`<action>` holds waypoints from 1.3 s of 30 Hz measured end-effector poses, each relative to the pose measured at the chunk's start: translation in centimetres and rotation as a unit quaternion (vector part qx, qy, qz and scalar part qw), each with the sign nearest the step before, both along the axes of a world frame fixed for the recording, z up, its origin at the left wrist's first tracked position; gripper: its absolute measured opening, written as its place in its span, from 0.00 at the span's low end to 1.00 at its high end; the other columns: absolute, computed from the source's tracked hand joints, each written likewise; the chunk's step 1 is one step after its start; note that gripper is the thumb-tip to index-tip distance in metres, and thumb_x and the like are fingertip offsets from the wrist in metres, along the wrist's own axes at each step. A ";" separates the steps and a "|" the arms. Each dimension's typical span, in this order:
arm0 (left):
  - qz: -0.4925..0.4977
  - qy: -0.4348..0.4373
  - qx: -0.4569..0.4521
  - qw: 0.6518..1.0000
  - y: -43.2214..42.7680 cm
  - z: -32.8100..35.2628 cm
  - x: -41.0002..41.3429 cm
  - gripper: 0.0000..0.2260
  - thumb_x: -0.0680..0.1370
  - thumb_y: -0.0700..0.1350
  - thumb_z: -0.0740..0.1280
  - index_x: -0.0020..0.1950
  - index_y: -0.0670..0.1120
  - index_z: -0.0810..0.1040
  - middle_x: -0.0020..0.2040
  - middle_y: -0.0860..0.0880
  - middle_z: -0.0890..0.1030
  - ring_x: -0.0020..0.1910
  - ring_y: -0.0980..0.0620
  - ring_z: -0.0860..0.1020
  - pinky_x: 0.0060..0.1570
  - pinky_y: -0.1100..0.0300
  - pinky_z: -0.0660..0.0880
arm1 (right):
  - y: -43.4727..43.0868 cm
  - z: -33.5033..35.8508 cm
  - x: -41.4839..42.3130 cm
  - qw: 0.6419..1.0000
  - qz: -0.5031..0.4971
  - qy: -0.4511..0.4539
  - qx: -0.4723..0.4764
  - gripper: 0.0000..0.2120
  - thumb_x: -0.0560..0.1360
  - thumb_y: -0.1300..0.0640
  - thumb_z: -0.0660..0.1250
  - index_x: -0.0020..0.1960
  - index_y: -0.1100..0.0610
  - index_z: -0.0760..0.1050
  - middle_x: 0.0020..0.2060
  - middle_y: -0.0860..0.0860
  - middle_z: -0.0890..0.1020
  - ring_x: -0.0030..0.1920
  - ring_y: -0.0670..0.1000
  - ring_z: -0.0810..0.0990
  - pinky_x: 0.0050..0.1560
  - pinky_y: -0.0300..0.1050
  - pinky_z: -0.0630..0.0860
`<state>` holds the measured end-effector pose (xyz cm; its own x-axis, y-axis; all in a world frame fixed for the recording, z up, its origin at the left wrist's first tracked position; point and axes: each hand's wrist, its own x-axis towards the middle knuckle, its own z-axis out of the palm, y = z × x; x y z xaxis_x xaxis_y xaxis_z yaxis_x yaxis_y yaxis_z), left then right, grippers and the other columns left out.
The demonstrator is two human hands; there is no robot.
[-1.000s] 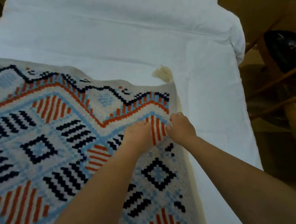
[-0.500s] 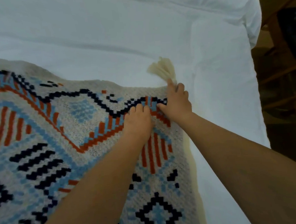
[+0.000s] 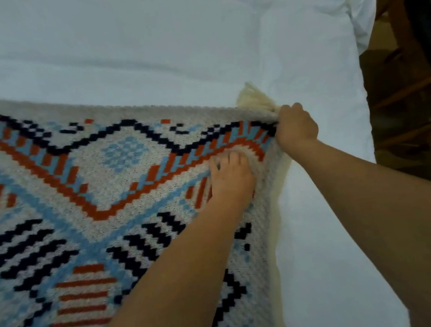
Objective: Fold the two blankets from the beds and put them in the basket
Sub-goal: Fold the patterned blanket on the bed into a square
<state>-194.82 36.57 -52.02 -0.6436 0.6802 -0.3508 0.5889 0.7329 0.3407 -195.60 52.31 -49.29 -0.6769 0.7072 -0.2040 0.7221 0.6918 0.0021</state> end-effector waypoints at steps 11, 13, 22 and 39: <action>-0.041 0.042 -0.029 0.998 -4.4 -2.3 5.1 0.32 0.79 0.62 0.42 0.75 0.45 0.35 0.76 0.46 0.36 0.75 0.47 0.35 0.68 0.49 0.30 | -7.0 -6.1 9.0 0.993 -0.036 0.080 -0.082 0.32 0.79 0.45 0.49 0.76 0.56 0.39 0.76 0.62 0.51 0.75 0.61 0.51 0.74 0.56 0.50; -0.039 0.048 -0.041 0.997 -5.6 -2.1 7.1 0.32 0.79 0.61 0.43 0.73 0.45 0.32 0.75 0.47 0.32 0.74 0.48 0.34 0.68 0.49 0.29 | -8.9 -6.1 11.4 0.992 -0.030 0.073 -0.097 0.33 0.79 0.44 0.50 0.76 0.56 0.41 0.76 0.61 0.52 0.76 0.60 0.50 0.74 0.55 0.48; -0.011 -0.004 -0.080 0.997 -11.2 -0.9 16.6 0.29 0.81 0.56 0.44 0.75 0.45 0.34 0.77 0.48 0.36 0.75 0.50 0.35 0.69 0.51 0.30 | -17.0 -3.8 21.4 0.973 -0.034 0.127 -0.192 0.37 0.77 0.43 0.57 0.76 0.60 0.45 0.68 0.59 0.67 0.66 0.60 0.66 0.64 0.53 0.66; -0.117 -0.059 -0.137 0.982 -27.0 1.0 38.1 0.27 0.82 0.48 0.49 0.76 0.43 0.40 0.77 0.46 0.40 0.76 0.47 0.39 0.74 0.50 0.41 | -33.7 -2.3 47.7 0.936 -0.223 0.105 -0.252 0.13 0.77 0.45 0.61 0.49 0.53 0.61 0.41 0.50 0.75 0.42 0.55 0.79 0.37 0.44 0.71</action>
<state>-156.73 9.60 -51.00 -0.4242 0.6737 -0.6051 0.7202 0.6561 0.2255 -147.94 18.59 -51.63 -0.3997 0.7783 -0.4842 0.8872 0.1957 -0.4177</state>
